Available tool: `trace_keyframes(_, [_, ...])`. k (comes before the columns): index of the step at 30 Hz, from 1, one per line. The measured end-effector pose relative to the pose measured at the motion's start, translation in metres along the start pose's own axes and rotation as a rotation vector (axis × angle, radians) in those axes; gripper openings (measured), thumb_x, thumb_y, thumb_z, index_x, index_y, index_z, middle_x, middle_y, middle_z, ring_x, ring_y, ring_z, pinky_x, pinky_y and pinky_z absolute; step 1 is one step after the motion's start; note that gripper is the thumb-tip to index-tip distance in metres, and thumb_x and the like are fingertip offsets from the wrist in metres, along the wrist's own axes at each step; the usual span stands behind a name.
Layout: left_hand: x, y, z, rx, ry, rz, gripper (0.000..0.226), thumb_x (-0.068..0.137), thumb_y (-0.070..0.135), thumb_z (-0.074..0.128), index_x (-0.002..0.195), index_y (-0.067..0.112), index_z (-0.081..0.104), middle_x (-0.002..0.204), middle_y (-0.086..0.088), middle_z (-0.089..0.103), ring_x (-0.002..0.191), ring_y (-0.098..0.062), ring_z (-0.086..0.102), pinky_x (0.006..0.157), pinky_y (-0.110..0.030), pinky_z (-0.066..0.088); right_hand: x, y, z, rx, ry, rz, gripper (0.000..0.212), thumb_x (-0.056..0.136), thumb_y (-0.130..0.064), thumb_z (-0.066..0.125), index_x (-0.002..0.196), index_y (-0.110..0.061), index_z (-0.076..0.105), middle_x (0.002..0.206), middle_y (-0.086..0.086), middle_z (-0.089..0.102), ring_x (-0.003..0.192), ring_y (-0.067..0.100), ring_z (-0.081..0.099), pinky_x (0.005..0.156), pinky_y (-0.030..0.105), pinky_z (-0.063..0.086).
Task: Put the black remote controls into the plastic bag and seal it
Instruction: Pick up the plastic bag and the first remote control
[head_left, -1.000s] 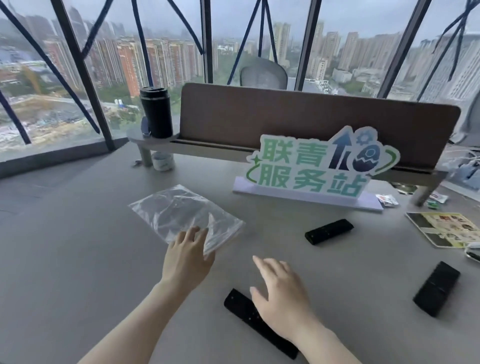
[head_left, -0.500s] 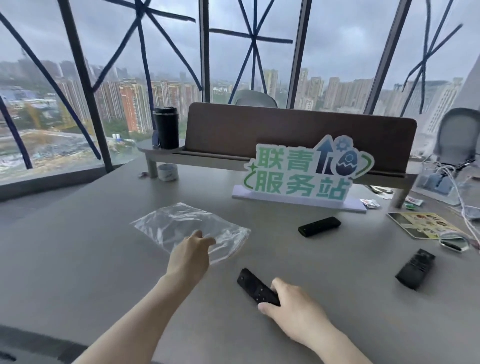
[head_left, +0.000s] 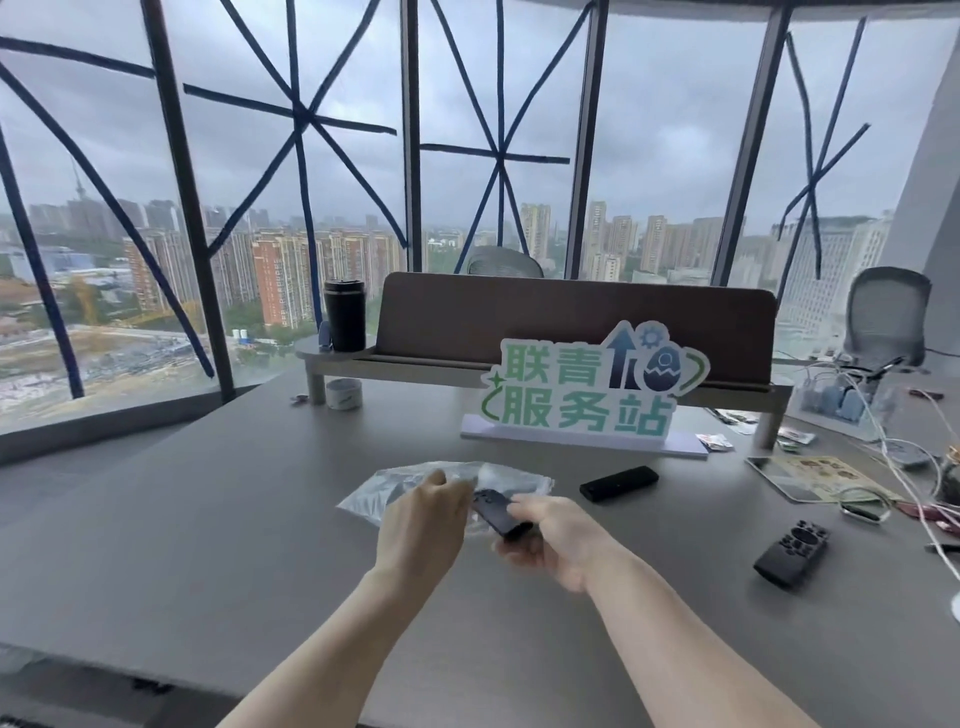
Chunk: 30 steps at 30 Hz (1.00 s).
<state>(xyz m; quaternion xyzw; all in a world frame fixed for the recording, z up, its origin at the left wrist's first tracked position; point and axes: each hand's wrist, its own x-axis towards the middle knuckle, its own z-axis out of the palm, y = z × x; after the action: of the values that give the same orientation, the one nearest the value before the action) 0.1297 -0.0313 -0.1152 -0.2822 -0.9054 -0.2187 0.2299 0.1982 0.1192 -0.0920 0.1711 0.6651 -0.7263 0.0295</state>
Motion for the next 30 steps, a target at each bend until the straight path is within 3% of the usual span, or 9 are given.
trace_keyframes(3, [-0.001, 0.000, 0.001, -0.032, 0.029, -0.049, 0.025, 0.093, 0.024, 0.045, 0.076, 0.015, 0.062, 0.082, -0.001, 0.057, 0.072, -0.030, 0.059, 0.054, -0.030, 0.036, -0.004, 0.016, -0.016, 0.066, 0.177, -0.078, 0.021, 0.096, 0.001, 0.047, 0.101, -0.009, 0.065, 0.090, 0.015, 0.068, 0.066, 0.025, 0.067, 0.059, 0.033, 0.058])
trace_keyframes(8, [-0.015, -0.002, 0.006, -0.102, -0.002, -0.156, 0.024, 0.093, 0.027, 0.042, 0.088, 0.020, 0.065, 0.097, 0.003, 0.062, 0.082, -0.027, 0.060, 0.061, -0.032, 0.046, -0.018, 0.042, -0.059, -0.036, 0.472, -0.116, 0.033, 0.087, 0.009, 0.035, 0.088, -0.003, 0.066, 0.081, 0.013, 0.067, 0.047, 0.020, 0.057, 0.042, 0.025, 0.048])
trace_keyframes(13, [-0.023, 0.000, 0.018, -0.110, -0.059, -0.174, 0.041, 0.092, 0.015, 0.039, 0.124, 0.035, 0.055, 0.121, 0.001, 0.059, 0.101, -0.031, 0.062, 0.066, -0.033, 0.042, -0.007, 0.052, -0.093, -0.236, 0.601, -0.025, 0.020, 0.090, -0.005, 0.044, 0.088, -0.013, 0.062, 0.076, 0.007, 0.067, 0.045, 0.020, 0.049, 0.043, 0.023, 0.036])
trace_keyframes(16, [-0.017, 0.003, 0.032, -0.159, -0.100, -0.155, 0.030, 0.094, 0.024, 0.042, 0.112, 0.033, 0.063, 0.112, 0.005, 0.064, 0.097, -0.029, 0.062, 0.066, -0.032, 0.043, 0.019, 0.047, -0.108, -0.346, 0.643, 0.028, 0.016, 0.093, -0.020, 0.047, 0.084, -0.012, 0.058, 0.075, 0.007, 0.067, 0.047, 0.022, 0.051, 0.045, 0.024, 0.038])
trace_keyframes(19, [-0.004, 0.006, 0.045, -0.217, -0.105, -0.168, 0.024, 0.091, 0.039, 0.047, 0.089, 0.023, 0.066, 0.088, 0.008, 0.070, 0.083, -0.024, 0.061, 0.066, -0.033, 0.050, 0.058, 0.035, -0.123, -0.496, 0.696, 0.057, 0.040, 0.092, -0.039, 0.043, 0.076, -0.007, 0.059, 0.075, 0.013, 0.072, 0.051, 0.027, 0.060, 0.058, 0.031, 0.051])
trace_keyframes(22, [0.018, 0.010, 0.049, -0.332, -0.060, -0.205, 0.029, 0.089, 0.037, 0.049, 0.072, 0.015, 0.057, 0.062, 0.004, 0.059, 0.066, -0.023, 0.054, 0.062, -0.034, 0.046, 0.096, 0.025, -0.131, -0.684, 0.723, 0.079, 0.055, 0.093, -0.055, 0.039, 0.086, -0.007, 0.064, 0.089, 0.012, 0.072, 0.081, 0.032, 0.070, 0.075, 0.030, 0.050])
trace_keyframes(24, [0.037, 0.011, 0.048, -0.333, -0.028, -0.216, 0.032, 0.089, 0.034, 0.048, 0.070, 0.011, 0.058, 0.059, -0.003, 0.058, 0.063, -0.026, 0.054, 0.060, -0.034, 0.047, 0.118, 0.022, -0.133, -0.782, 0.748, 0.126, 0.066, 0.092, -0.062, 0.040, 0.104, -0.003, 0.066, 0.105, 0.014, 0.071, 0.097, 0.032, 0.067, 0.071, 0.030, 0.043])
trace_keyframes(27, [0.061, 0.008, 0.050, -0.374, -0.002, -0.206, 0.034, 0.090, 0.038, 0.051, 0.074, 0.010, 0.064, 0.059, -0.006, 0.062, 0.064, -0.025, 0.057, 0.063, -0.035, 0.050, 0.143, 0.021, -0.139, -0.904, 0.776, 0.209, 0.073, 0.085, -0.073, 0.042, 0.094, -0.005, 0.068, 0.092, 0.010, 0.072, 0.081, 0.029, 0.065, 0.063, 0.030, 0.042])
trace_keyframes(30, [0.070, 0.011, 0.052, -0.393, -0.020, -0.191, 0.032, 0.089, 0.039, 0.053, 0.076, 0.013, 0.066, 0.056, -0.004, 0.062, 0.060, -0.019, 0.057, 0.062, -0.031, 0.050, 0.166, 0.021, -0.150, -0.961, 0.780, 0.219, 0.058, 0.085, -0.061, 0.052, 0.099, -0.009, 0.070, 0.095, 0.008, 0.072, 0.084, 0.028, 0.065, 0.063, 0.029, 0.044])
